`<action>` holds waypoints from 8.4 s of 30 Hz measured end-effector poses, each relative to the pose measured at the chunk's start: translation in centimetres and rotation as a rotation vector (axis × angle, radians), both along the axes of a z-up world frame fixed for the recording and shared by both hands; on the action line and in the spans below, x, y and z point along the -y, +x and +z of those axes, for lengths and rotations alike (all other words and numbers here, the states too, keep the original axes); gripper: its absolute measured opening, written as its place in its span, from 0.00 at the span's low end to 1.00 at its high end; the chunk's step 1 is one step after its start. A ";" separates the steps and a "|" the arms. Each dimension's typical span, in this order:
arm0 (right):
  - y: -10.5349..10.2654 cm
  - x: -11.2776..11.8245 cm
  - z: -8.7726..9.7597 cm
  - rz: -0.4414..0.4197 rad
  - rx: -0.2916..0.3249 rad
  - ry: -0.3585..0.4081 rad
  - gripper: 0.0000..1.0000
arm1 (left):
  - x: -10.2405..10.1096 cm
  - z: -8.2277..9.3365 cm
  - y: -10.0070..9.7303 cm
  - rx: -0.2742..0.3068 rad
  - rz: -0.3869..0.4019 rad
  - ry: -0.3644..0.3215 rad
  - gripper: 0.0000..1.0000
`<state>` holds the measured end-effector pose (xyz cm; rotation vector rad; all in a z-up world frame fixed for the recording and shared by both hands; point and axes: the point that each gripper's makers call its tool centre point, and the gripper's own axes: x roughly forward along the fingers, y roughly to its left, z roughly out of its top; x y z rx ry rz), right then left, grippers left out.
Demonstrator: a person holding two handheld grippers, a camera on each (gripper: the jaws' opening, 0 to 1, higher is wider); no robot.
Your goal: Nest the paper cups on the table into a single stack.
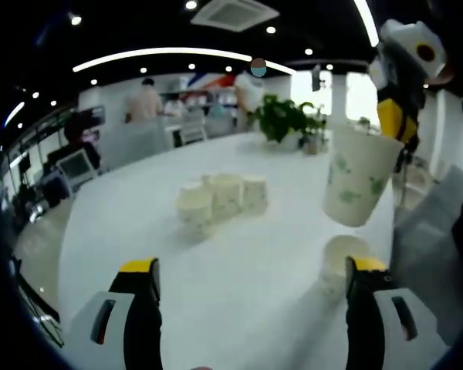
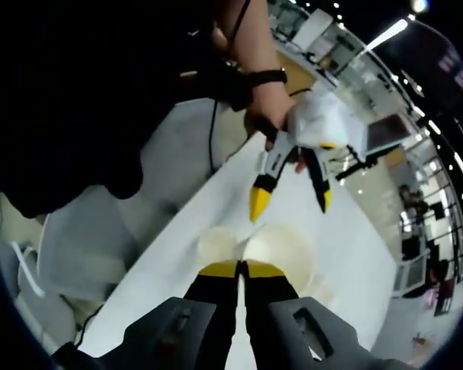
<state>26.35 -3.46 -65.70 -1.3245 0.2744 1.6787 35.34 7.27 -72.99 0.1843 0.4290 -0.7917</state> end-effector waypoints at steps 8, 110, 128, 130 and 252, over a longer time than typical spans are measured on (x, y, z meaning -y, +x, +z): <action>-0.9 0.0 -1.4 0.004 -0.031 -0.019 0.00 | -0.1 0.0 -0.1 -0.001 0.002 -0.001 0.99; -1.2 -0.5 -10.3 -0.009 -0.121 -0.166 0.03 | -1.0 -1.3 -0.6 -0.036 0.039 -0.005 0.99; -1.3 -0.2 -9.2 -0.088 -0.130 -0.125 0.03 | -0.8 -1.3 -0.6 -0.034 0.031 -0.007 0.99; -1.2 -0.2 -9.1 -0.101 -0.130 -0.121 0.04 | -0.8 -1.2 -0.6 -0.034 0.029 -0.010 0.99; 4.8 10.2 -9.2 -1.307 -0.317 0.703 0.97 | 0.8 -0.6 8.8 -0.012 -0.023 0.150 0.96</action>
